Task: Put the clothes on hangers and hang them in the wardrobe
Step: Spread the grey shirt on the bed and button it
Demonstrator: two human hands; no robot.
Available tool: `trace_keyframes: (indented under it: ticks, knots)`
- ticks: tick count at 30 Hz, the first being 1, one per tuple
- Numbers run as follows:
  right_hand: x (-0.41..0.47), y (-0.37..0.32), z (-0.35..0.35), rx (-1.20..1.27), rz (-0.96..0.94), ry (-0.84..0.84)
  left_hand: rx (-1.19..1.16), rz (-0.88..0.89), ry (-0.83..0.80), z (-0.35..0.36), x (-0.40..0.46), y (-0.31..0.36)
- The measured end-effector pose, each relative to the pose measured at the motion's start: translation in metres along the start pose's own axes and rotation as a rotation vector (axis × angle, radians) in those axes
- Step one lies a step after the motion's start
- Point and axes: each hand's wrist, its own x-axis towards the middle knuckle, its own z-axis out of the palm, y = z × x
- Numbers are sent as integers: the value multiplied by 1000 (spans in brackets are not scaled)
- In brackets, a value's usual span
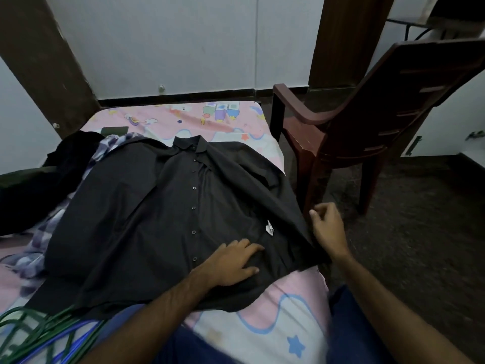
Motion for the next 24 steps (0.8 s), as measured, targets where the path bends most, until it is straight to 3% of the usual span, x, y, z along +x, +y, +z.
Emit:
trace_keyframes:
  ticks: [3,5,7,10,12,14,16,20,22,24]
  knots:
    - [-38,-10,2,-313,-574,-4,-421,-5,67,3,19,4]
    - [-55,-10,4,-627,-741,-143,-569,-22,97,1,32,12]
    - [-51,2,3,-765,-602,-240,-593,-19,135,-2,45,21]
    - [-23,16,-5,-419,-242,-260,-617,-27,211,-9,62,28]
    - [-6,17,-11,-274,-168,-224,-614,-51,276,-18,73,28]
    - [3,15,-14,-184,-200,-148,-575,-78,288,-27,84,23]
    - [1,8,-15,-204,-370,-70,-545,-150,272,-32,96,14]
    - [-14,3,0,-589,-824,-90,-528,-371,280,-27,118,-14]
    - [-18,9,10,-752,-800,-174,-495,-421,298,-27,126,-20]
    - [-16,13,14,-834,-655,-242,-411,-422,319,-36,132,-17]
